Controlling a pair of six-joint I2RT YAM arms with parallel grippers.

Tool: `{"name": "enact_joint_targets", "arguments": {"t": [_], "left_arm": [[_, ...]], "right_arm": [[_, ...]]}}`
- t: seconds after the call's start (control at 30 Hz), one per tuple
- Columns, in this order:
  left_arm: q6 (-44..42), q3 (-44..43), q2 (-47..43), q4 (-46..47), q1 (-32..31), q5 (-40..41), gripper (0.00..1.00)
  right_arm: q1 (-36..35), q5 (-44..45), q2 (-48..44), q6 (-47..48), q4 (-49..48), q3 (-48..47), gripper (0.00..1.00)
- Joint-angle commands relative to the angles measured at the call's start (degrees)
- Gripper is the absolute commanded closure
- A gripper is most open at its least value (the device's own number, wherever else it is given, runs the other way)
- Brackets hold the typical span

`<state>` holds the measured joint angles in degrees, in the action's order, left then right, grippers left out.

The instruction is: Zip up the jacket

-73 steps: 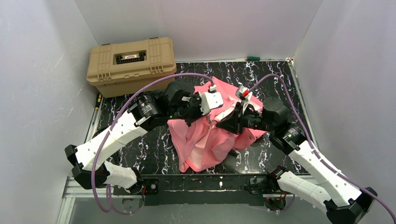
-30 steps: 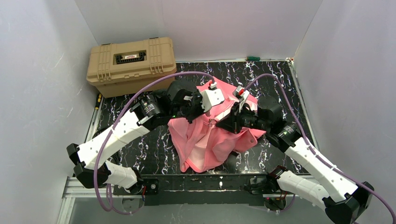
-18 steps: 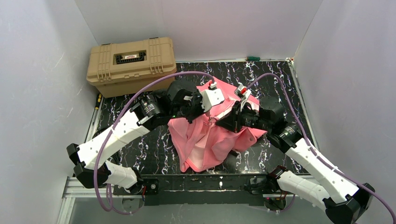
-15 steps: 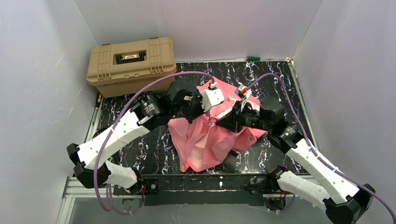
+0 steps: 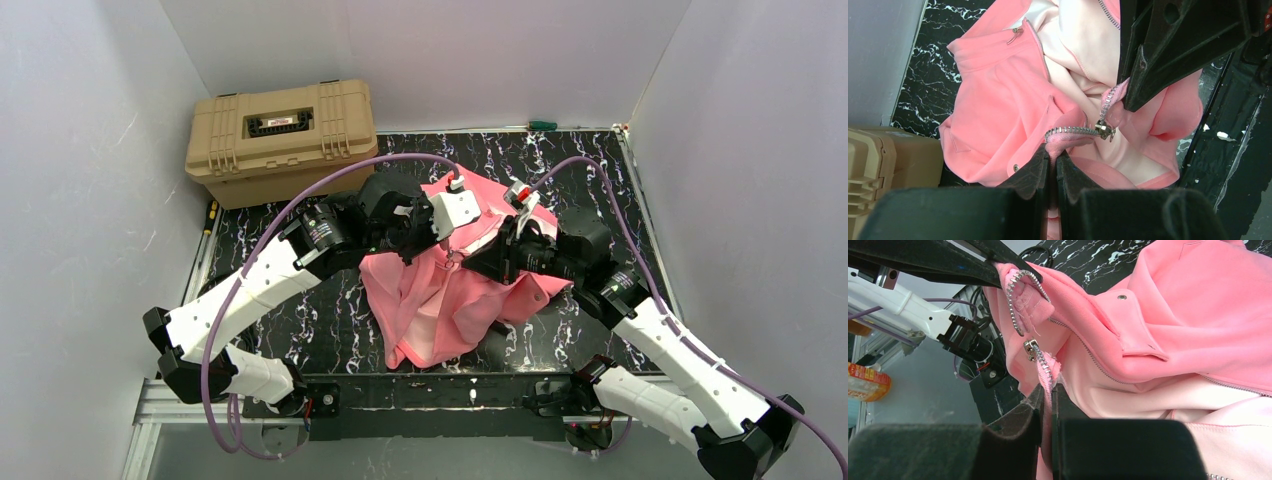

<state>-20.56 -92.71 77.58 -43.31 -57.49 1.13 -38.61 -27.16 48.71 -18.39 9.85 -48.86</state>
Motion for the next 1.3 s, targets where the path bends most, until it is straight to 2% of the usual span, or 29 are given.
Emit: {"name": "enact_joint_targets", "arguments": {"t": [0.0,1.27], "left_arm": [[0.17,-0.75,-0.52,1.21,-0.21,0.46,1.00],[-0.14,-1.49,0.20,0.81,-0.21,0.06,1.00]], "right_arm": [[0.14,-0.86,-0.22,-0.78,-4.48,-0.86,0.99],[0.12,1.20,-0.54,-1.47,-6.15,-1.94,0.99]]}}
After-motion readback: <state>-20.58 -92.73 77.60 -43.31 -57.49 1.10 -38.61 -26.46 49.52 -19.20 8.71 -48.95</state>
